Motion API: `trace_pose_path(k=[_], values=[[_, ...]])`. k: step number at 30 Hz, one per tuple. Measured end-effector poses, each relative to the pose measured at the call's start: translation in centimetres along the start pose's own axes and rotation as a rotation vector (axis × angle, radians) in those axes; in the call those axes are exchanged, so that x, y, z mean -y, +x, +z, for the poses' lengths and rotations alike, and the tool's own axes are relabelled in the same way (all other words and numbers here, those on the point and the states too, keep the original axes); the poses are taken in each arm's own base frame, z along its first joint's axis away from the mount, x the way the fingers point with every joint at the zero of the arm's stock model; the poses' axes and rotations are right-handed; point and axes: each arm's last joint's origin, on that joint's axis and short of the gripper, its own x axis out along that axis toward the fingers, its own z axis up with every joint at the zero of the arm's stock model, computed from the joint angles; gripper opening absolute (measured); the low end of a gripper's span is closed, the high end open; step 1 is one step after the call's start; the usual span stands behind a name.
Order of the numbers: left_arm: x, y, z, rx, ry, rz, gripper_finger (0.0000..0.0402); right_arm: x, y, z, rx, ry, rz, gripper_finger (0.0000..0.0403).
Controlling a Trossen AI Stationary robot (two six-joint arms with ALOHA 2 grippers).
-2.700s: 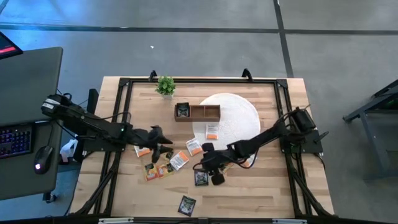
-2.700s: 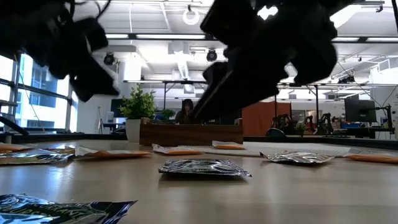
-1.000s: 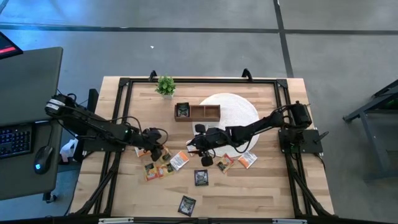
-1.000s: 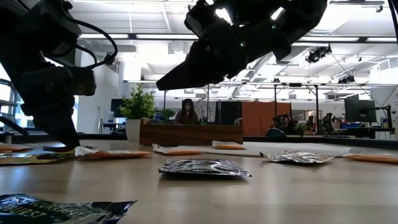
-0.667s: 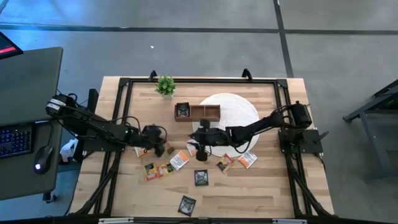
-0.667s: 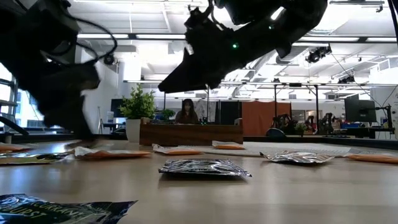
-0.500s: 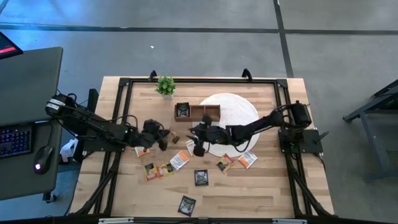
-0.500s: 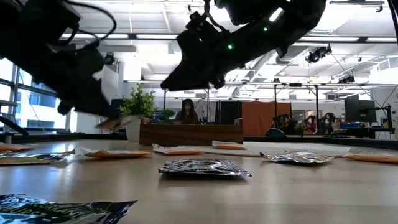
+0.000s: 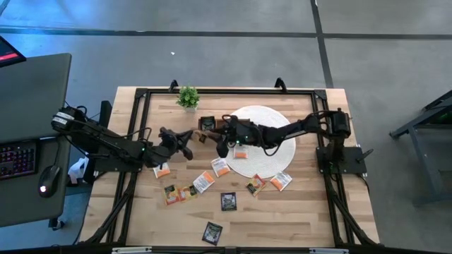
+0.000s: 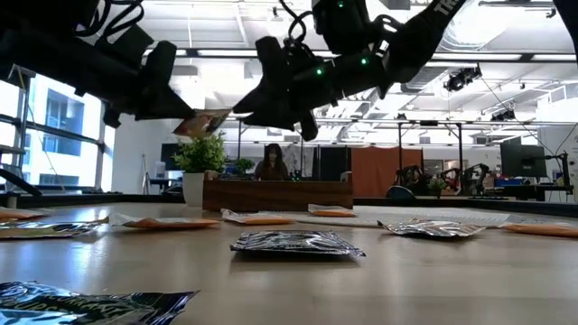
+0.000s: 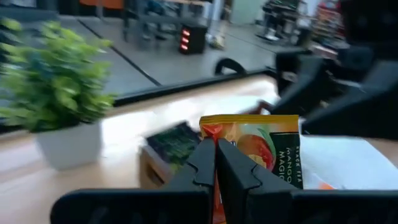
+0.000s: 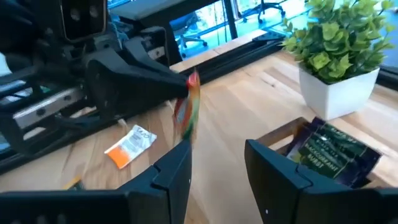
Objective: Pick & Place Tea
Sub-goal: Put the orange tea bag into the middle section of the wooden organizer
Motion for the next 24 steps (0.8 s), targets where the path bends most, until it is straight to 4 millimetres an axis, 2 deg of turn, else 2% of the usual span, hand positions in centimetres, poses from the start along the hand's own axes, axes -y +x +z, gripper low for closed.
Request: trace_pose_path(k=[9, 12, 24], values=[[0.0, 0.0, 0.3, 0.031, -0.02, 0.03, 0.0001, -0.1, 0.0, 0.4, 0.032, 0.003, 0.034, 0.0144], [0.2, 0.0, 0.7, 0.056, -0.067, 0.015, 0.0001, -0.1, 0.0, 0.5, 0.045, 0.006, 0.036, 0.0144], [1.7, 0.2, 2.2, 0.093, -0.025, -0.049, 0.0001, -0.4, -0.1, 1.3, 0.124, -0.009, 0.082, 0.0144]])
